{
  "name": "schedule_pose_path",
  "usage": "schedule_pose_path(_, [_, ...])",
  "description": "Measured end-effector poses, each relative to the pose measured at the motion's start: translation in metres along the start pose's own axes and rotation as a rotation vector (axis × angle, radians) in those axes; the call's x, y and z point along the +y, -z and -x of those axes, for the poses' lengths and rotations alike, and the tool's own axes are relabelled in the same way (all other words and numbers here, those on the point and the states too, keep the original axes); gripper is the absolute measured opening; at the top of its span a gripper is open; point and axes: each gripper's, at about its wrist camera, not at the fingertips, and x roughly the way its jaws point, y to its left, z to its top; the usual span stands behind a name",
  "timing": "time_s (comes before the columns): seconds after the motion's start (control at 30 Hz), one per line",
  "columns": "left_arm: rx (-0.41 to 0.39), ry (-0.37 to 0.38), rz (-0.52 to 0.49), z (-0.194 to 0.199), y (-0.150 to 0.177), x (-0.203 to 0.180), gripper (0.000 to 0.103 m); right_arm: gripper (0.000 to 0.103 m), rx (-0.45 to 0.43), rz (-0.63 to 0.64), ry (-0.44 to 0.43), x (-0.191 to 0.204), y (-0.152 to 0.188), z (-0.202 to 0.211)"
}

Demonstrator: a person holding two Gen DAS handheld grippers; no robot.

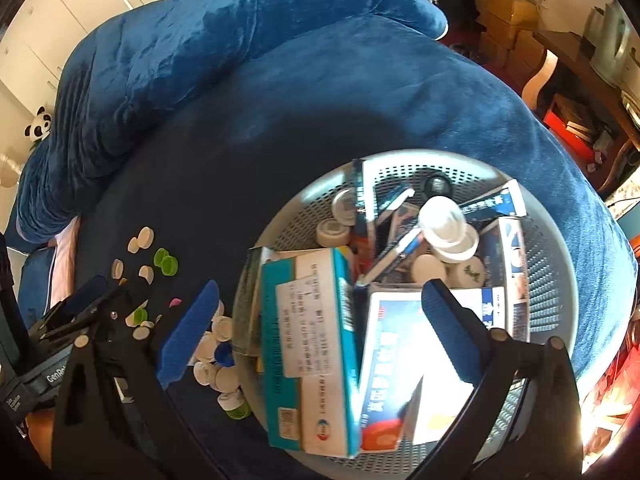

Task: Organize objects
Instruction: 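Move both open grippers from the basket back to the scattered caps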

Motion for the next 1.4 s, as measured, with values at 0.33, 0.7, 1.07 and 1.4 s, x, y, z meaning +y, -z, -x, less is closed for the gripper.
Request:
schedule_pose_path(0.33, [0.001,-0.024,0.045,0.005,0.006,0.031,0.102,0.102,0.013,0.039,-0.014,0.027,0.003,-0.009])
schedule_pose_path(0.7, [-0.003,-0.052,0.111,0.013,0.016,0.074,0.102,0.102,0.029,0.075,-0.037,0.054,0.006,-0.020])
schedule_pose_path(1.07, [0.005,-0.102,0.185,0.014,0.035,0.123,0.102,0.103,0.059,0.140,-0.071,0.091,0.010,-0.035])
schedule_pose_path(1.4, [0.023,-0.170,0.374,0.014,0.069,0.203,0.102,0.103,0.094,0.217,-0.092,0.123,0.016,-0.050])
